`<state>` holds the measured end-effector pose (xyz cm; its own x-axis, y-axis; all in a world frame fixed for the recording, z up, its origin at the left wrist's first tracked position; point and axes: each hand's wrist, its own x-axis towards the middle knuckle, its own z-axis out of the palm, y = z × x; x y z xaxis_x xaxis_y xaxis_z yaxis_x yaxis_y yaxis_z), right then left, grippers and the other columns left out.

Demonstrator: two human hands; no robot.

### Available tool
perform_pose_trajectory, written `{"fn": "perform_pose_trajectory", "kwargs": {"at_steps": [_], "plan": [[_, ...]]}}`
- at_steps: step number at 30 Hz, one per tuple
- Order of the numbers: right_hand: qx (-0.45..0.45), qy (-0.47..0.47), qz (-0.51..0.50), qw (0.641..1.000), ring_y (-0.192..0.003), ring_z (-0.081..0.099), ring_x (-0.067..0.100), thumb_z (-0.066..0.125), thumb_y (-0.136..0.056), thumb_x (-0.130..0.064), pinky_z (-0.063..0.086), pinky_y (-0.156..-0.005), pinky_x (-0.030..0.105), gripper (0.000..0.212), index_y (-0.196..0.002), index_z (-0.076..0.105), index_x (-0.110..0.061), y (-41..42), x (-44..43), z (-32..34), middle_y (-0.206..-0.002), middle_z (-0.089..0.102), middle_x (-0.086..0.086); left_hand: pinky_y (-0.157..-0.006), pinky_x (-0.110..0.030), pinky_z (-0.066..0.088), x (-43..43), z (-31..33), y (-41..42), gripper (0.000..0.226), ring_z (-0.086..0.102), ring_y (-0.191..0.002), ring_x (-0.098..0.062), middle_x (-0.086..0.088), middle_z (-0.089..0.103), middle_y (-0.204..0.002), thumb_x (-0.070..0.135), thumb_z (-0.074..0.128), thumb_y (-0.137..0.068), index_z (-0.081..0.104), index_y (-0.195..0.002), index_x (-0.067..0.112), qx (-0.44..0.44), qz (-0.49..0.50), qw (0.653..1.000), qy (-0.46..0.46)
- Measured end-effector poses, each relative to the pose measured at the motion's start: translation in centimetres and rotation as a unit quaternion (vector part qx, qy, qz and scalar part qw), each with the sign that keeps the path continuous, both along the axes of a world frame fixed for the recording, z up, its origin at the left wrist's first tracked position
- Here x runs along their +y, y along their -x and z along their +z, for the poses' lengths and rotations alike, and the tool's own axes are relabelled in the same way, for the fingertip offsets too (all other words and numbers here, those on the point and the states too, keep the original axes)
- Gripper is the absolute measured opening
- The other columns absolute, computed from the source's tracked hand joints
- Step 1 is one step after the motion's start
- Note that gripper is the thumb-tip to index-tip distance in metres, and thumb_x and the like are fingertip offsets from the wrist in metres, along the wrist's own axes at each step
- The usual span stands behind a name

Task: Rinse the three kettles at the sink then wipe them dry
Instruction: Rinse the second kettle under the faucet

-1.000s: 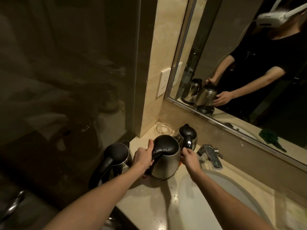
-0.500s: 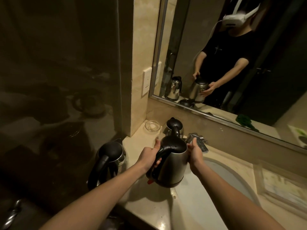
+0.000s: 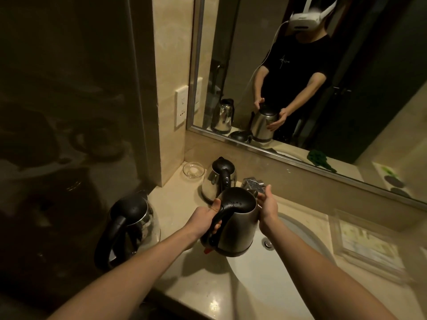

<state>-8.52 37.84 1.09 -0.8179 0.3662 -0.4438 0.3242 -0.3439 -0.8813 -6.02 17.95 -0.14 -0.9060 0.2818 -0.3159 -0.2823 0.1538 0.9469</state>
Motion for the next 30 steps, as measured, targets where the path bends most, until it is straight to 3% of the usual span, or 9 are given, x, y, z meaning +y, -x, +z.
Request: {"fn": "perform_pose_trajectory", "kwargs": {"at_steps": [5, 13, 17, 19, 22, 25, 27, 30], "plan": [[-0.02, -0.02, 0.021, 0.999, -0.115, 0.05, 0.023, 0.033, -0.102, -0.059, 0.03, -0.1, 0.038, 0.066, -0.133, 0.056, -0.005, -0.1, 0.7, -0.3, -0.123, 0.06, 0.007, -0.064, -0.026, 0.046, 1.0, -0.3, 0.2, 0.061, 0.053, -0.051, -0.014, 0.0, 0.057, -0.054, 0.054, 0.034, -0.103, 0.061, -0.07, 0.01, -0.018, 0.008, 1.0, -0.004], [-0.036, -0.043, 0.021, 0.998, -0.13, 0.045, 0.026, 0.03, -0.103, -0.058, 0.021, -0.117, 0.047, 0.069, -0.136, 0.055, -0.003, 0.6, 2.1, -1.2, -0.135, 0.057, 0.009, -0.076, -0.034, 0.046, 2.9, -0.9, 0.5, 0.073, 0.052, -0.053, -0.015, -0.002, 0.054, -0.056, 0.072, 0.023, -0.097, 0.054, -0.062, 0.016, -0.117, 0.01, 0.993, -0.03], [-0.051, -0.047, 0.014, 0.998, -0.14, 0.039, 0.034, 0.028, -0.101, -0.062, 0.017, -0.119, 0.056, 0.072, -0.144, 0.049, -0.008, 0.5, 2.5, -1.7, -0.148, 0.049, 0.011, -0.064, -0.029, 0.045, 5.1, -0.8, 0.5, 0.078, 0.049, -0.048, -0.014, -0.003, 0.051, -0.054, 0.077, 0.014, -0.094, 0.055, -0.066, 0.017, -0.137, 0.024, 0.99, 0.024], [-0.053, -0.054, 0.016, 0.997, -0.14, 0.039, 0.034, 0.026, -0.102, -0.062, 0.017, -0.118, 0.055, 0.068, -0.14, 0.053, -0.011, 0.3, 2.8, -1.8, -0.146, 0.051, 0.011, -0.053, -0.026, 0.042, 6.4, -1.3, 0.7, 0.081, 0.048, -0.046, -0.014, -0.002, 0.051, -0.053, 0.08, 0.015, -0.091, 0.062, -0.075, 0.017, -0.153, 0.061, 0.985, 0.05], [-0.055, -0.074, 0.019, 0.996, -0.136, 0.043, 0.032, 0.025, -0.103, -0.06, 0.022, -0.117, 0.05, 0.062, -0.132, 0.057, -0.016, 0.1, 4.0, -2.6, -0.137, 0.056, 0.01, -0.048, -0.024, 0.04, 7.7, -2.8, 1.0, 0.095, 0.049, -0.047, -0.015, -0.003, 0.053, -0.054, 0.085, 0.016, -0.088, 0.071, -0.105, 0.01, -0.189, 0.099, 0.975, 0.061], [-0.065, -0.093, 0.019, 0.993, -0.131, 0.047, 0.031, 0.026, -0.1, -0.065, 0.027, -0.114, 0.049, 0.068, -0.135, 0.053, -0.015, 0.6, 5.3, -4.2, -0.139, 0.056, 0.01, -0.048, -0.025, 0.04, 8.8, -3.8, 0.8, 0.09, 0.047, -0.043, -0.015, -0.004, 0.052, -0.052, 0.087, 0.016, -0.084, 0.068, -0.084, 0.013, -0.221, 0.108, 0.968, 0.056], [-0.073, -0.099, 0.018, 0.992, -0.13, 0.048, 0.03, 0.027, -0.095, -0.072, 0.028, -0.113, 0.05, 0.075, -0.139, 0.049, -0.015, 0.8, 6.0, -5.3, -0.142, 0.054, 0.01, -0.046, -0.024, 0.04, 9.6, -4.3, 0.6, 0.099, 0.047, -0.042, -0.014, -0.003, 0.052, -0.05, 0.088, 0.017, -0.084, 0.073, -0.107, 0.009, -0.243, 0.11, 0.962, 0.057], [-0.09, -0.095, 0.019, 0.991, -0.136, 0.043, 0.032, 0.03, -0.086, -0.079, 0.026, -0.115, 0.053, 0.088, -0.147, 0.043, -0.017, 1.0, 7.1, -6.6, -0.149, 0.049, 0.007, -0.047, -0.024, 0.039, 10.9, -5.2, 0.6, 0.106, 0.046, -0.042, -0.015, -0.003, 0.051, -0.049, 0.089, 0.016, -0.083, 0.06, -0.136, 0.009, -0.256, 0.102, 0.959, 0.069]]}}
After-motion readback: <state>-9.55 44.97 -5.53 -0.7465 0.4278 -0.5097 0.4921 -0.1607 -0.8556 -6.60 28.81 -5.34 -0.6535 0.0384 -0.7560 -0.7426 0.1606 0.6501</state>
